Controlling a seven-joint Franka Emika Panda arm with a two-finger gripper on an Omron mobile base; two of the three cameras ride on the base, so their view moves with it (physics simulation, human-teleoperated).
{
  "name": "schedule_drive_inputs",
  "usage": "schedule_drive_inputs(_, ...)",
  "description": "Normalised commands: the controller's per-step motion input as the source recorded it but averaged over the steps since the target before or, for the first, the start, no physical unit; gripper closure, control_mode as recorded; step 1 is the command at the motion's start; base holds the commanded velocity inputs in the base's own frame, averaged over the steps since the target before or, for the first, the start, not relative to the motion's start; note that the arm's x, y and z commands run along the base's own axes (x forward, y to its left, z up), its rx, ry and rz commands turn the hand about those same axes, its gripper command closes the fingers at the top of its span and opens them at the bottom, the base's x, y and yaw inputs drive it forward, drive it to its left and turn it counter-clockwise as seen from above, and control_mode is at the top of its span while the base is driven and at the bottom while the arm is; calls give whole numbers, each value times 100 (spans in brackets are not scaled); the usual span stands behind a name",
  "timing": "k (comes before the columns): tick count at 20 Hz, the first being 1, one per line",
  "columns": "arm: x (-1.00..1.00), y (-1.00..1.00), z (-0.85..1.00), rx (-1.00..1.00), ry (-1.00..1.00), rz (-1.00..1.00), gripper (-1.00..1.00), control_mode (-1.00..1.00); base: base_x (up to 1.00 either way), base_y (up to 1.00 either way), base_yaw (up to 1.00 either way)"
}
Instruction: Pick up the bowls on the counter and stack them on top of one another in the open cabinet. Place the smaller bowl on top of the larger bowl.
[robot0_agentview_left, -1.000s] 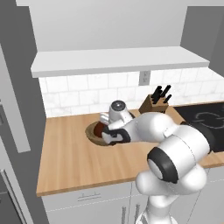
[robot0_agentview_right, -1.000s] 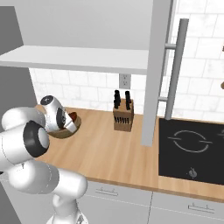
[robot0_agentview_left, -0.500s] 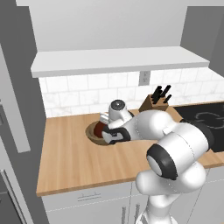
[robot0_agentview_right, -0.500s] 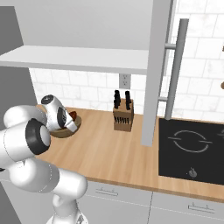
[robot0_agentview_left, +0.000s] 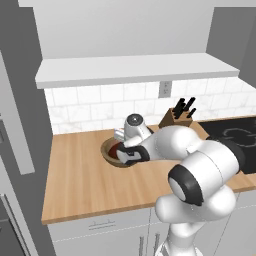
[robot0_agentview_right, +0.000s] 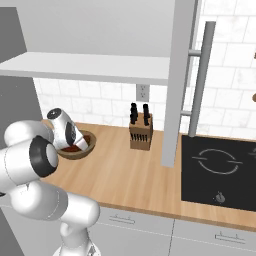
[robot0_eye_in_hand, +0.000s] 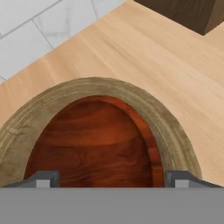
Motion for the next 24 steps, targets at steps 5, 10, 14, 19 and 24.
schedule_drive_inputs(5, -4, -6, 25, 0, 0, 0, -100, -100, 0, 0, 0)
schedule_drive_inputs(10, -14, -31, 8, 0, 10, 0, -100, -100, 0, 0, 0)
schedule_drive_inputs(14, 0, -14, -13, -1, 25, 6, -100, -100, 0, 0, 0)
schedule_drive_inputs(19, 0, -2, 0, 0, 22, 6, -100, -100, 0, 0, 0)
schedule_drive_inputs(24, 0, 0, -19, 0, 15, 2, -100, -100, 0, 0, 0)
